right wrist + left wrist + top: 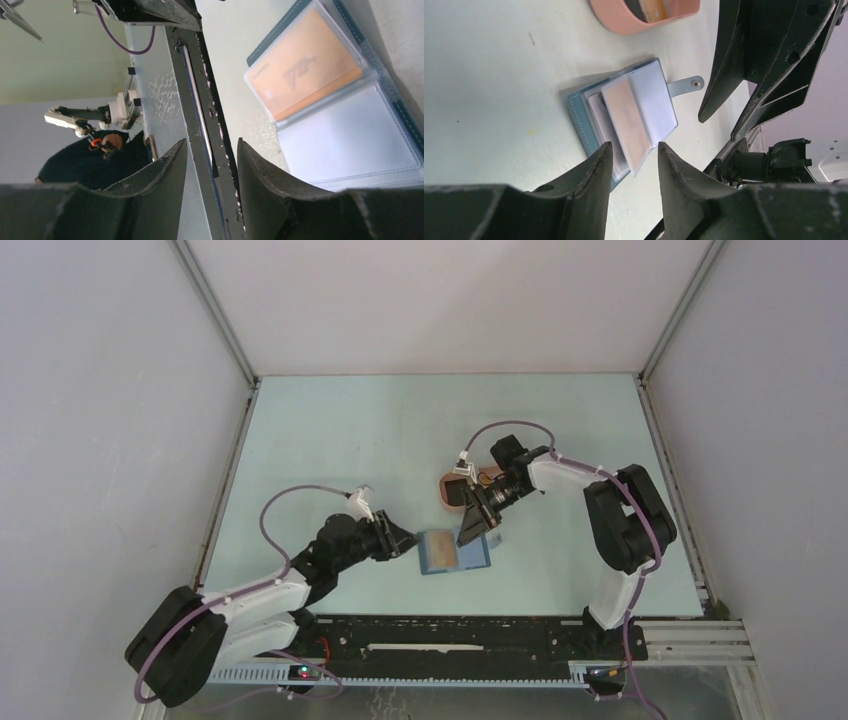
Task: Put the credit cards into the card holder
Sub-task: Insert the credit card into the card holder.
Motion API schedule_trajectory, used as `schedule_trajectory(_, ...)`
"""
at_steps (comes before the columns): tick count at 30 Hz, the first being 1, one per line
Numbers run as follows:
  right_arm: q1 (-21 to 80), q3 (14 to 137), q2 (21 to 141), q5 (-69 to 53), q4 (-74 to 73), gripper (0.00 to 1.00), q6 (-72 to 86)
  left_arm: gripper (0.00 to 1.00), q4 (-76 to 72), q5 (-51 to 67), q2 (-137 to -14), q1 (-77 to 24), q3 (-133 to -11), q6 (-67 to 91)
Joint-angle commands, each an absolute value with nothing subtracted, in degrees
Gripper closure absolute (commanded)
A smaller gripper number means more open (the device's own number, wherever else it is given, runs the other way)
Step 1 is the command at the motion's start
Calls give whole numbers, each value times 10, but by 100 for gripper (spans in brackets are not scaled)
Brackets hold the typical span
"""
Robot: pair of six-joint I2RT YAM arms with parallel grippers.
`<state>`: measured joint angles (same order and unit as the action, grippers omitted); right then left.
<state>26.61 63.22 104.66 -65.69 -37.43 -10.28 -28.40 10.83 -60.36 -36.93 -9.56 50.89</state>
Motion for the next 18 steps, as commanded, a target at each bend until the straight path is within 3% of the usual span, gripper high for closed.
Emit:
schedule_trajectory(1, 263, 678, 998, -655, -448, 50, -207, 56, -182, 136, -554, -367, -159, 433)
schedule_trajectory(7, 258, 681, 919, -581, -457, 50, -241, 65, -258, 231, -606, -375, -201, 434)
schedule_trajectory(14, 217, 673, 881, -573, -459, 50, -247, 86, -305, 252, -737, -406, -247, 436)
schedule_trajectory(18, 213, 672, 891, -576, -461, 50, -247, 91, -328, 250, -797, -409, -242, 444)
